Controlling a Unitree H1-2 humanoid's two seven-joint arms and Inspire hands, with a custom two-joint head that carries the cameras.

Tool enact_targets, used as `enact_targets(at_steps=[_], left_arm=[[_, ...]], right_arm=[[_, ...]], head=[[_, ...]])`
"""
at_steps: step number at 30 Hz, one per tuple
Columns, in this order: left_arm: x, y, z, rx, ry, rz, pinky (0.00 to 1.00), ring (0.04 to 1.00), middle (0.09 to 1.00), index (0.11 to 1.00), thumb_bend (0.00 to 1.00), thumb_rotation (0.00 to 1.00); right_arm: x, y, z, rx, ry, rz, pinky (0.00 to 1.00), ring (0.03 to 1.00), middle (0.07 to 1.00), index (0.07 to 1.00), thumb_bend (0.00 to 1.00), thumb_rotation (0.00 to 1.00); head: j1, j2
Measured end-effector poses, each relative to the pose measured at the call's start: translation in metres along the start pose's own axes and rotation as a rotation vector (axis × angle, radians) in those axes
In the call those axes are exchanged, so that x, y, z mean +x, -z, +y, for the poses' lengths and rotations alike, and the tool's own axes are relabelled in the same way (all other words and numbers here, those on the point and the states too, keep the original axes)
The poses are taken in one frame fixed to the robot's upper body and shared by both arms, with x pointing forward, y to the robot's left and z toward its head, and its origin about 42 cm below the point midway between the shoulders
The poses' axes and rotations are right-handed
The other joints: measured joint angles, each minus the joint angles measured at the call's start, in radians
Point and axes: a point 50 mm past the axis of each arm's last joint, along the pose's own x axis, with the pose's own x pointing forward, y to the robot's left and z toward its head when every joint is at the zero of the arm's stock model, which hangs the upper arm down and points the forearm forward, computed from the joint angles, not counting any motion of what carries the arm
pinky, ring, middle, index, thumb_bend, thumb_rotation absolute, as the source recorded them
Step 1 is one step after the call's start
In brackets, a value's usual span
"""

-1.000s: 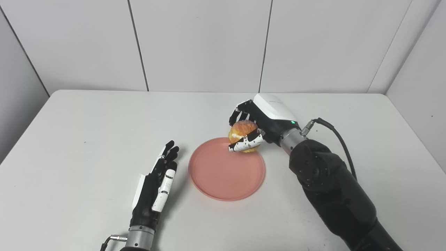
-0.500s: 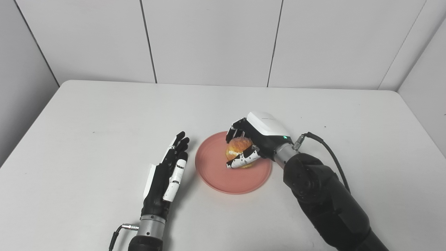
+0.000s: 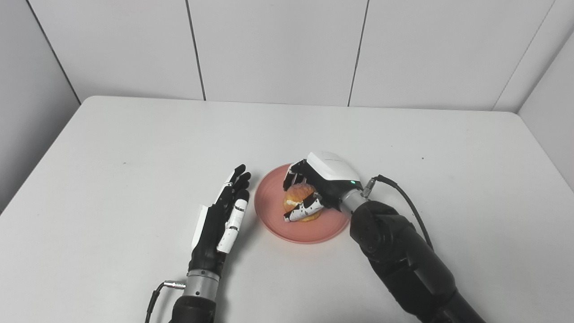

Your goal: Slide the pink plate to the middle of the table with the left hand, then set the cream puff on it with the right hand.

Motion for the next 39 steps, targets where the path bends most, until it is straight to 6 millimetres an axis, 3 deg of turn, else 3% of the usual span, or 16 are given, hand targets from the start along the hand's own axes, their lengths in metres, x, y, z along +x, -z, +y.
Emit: enact_targets(at_steps=[16,18,19,21,23,32,39], left_arm=[[0.0,-0.005,-0.004,-0.014,-0.005,0.0,0.87,0.9,0.904,0.891,0.43,0.94],[0.0,-0.005,-0.004,-0.014,-0.005,0.0,0.88,0.898,0.902,0.891,0.43,0.94],[0.0,-0.005,-0.004,-0.014,-0.006,-0.001,0.88,0.896,0.9,0.89,0.43,0.94],[0.0,-0.006,-0.004,-0.014,-0.006,-0.002,0.88,0.896,0.9,0.891,0.43,0.94],[0.0,-0.006,-0.004,-0.014,-0.006,-0.002,0.88,0.896,0.9,0.892,0.42,0.94],[0.0,-0.006,-0.004,-0.015,-0.006,-0.003,0.87,0.891,0.899,0.892,0.42,0.94],[0.0,-0.008,-0.003,-0.016,-0.008,0.001,0.86,0.886,0.894,0.887,0.41,0.93]], right_arm=[[0.002,-0.003,0.004,-0.057,0.033,-0.009,0.27,0.367,0.472,0.488,0.52,0.15],[0.0,-0.006,0.002,-0.079,0.024,-0.018,0.33,0.445,0.536,0.49,0.52,0.15],[-0.001,-0.007,0.002,-0.088,0.018,-0.021,0.37,0.498,0.589,0.57,0.69,0.24],[-0.005,-0.011,-0.001,-0.117,0.006,-0.033,0.42,0.569,0.678,0.654,0.8,0.33],[-0.008,-0.014,-0.004,-0.141,-0.003,-0.04,0.43,0.612,0.726,0.698,0.84,0.35],[-0.02,-0.026,-0.017,-0.198,-0.053,-0.033,0.52,0.771,0.86,0.833,0.92,0.38],[-0.029,-0.031,-0.025,-0.204,-0.101,-0.031,0.68,0.887,0.955,0.953,0.95,0.44]], head=[[0.006,0.008],[0.006,0.009],[0.006,0.009],[0.006,0.011],[0.006,0.011],[0.005,0.009],[0.005,0.014]])
